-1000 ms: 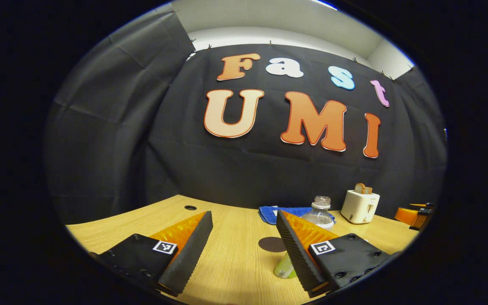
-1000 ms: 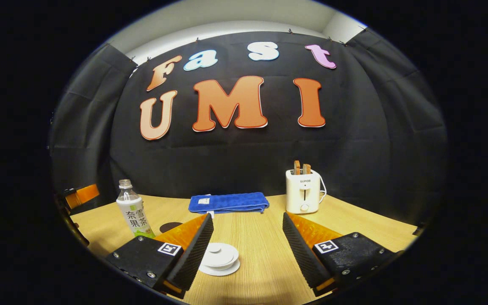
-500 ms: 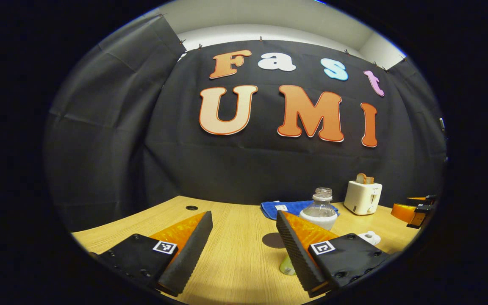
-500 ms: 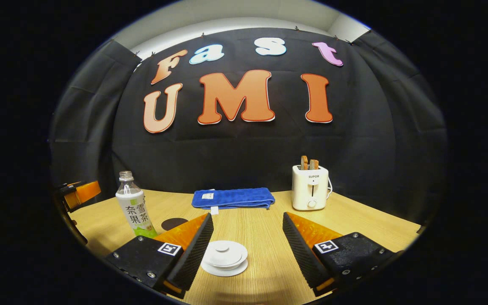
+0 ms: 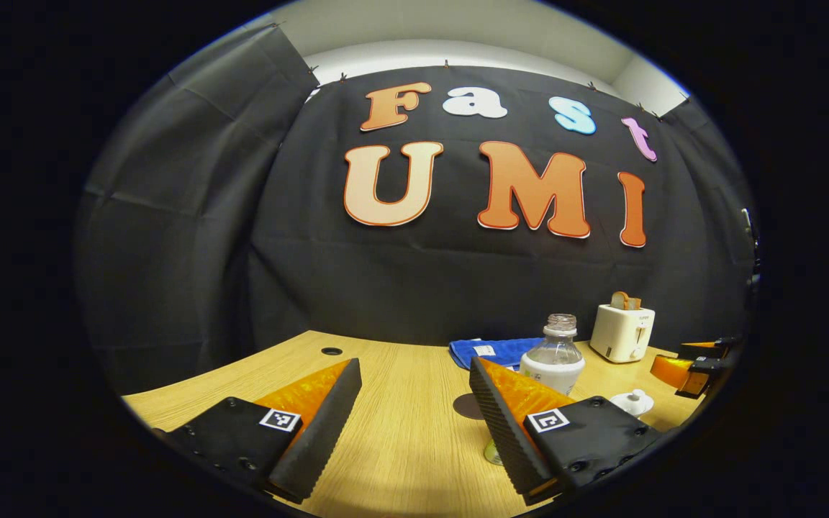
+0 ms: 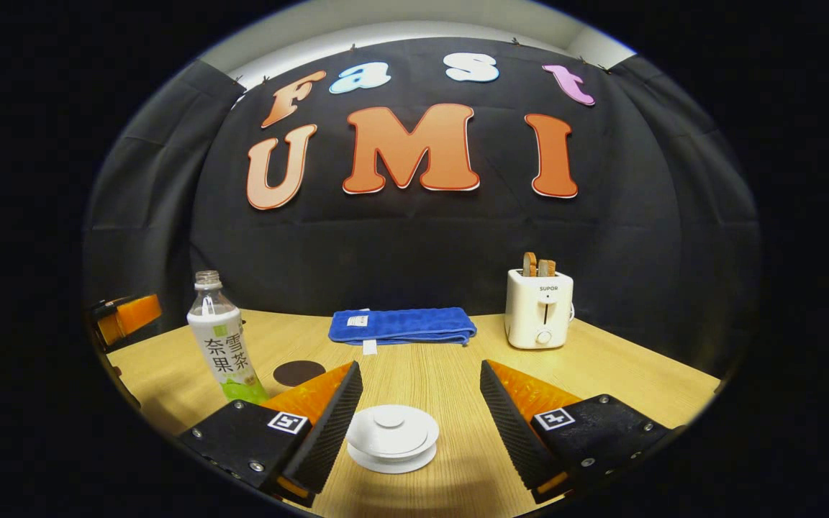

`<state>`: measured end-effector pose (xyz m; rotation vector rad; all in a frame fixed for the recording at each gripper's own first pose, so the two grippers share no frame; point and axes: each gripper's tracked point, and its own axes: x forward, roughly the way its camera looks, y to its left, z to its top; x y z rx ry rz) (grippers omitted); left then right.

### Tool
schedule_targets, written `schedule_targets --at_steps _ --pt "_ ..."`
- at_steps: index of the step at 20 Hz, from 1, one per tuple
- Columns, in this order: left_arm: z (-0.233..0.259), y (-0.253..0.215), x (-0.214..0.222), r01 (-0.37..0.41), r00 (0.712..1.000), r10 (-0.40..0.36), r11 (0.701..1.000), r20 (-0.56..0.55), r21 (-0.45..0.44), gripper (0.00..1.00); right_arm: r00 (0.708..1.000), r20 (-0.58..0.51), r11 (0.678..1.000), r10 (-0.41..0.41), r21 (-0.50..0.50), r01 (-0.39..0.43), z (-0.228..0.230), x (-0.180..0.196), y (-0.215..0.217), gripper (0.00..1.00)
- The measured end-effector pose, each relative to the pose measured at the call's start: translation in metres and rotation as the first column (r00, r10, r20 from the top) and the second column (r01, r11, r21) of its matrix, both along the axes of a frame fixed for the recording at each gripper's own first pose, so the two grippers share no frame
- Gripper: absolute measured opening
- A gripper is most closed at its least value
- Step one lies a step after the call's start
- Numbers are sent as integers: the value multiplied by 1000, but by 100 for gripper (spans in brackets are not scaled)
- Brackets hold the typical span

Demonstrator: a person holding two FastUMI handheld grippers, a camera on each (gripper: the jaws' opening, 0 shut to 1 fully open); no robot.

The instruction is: Open the teacup lid with one hand, grasp the water bottle and pour water into the teacup with the other hand; after pouring, place the water bottle on the coaster and then close the teacup lid.

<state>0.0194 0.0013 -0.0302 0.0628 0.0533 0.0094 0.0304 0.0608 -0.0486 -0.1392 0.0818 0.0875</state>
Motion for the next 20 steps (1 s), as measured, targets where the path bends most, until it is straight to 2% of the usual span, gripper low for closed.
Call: schedule_targets --at_steps 13,20 --pt "-6 10 6 -14 1000 14 1000 -10 10 99 991 -133 999 24 -44 -31 -44 21 15 96" --pt "-8 12 7 -20 1000 20 1000 -15 10 99 982 -182 997 46 -47 -55 -54 22 23 67"
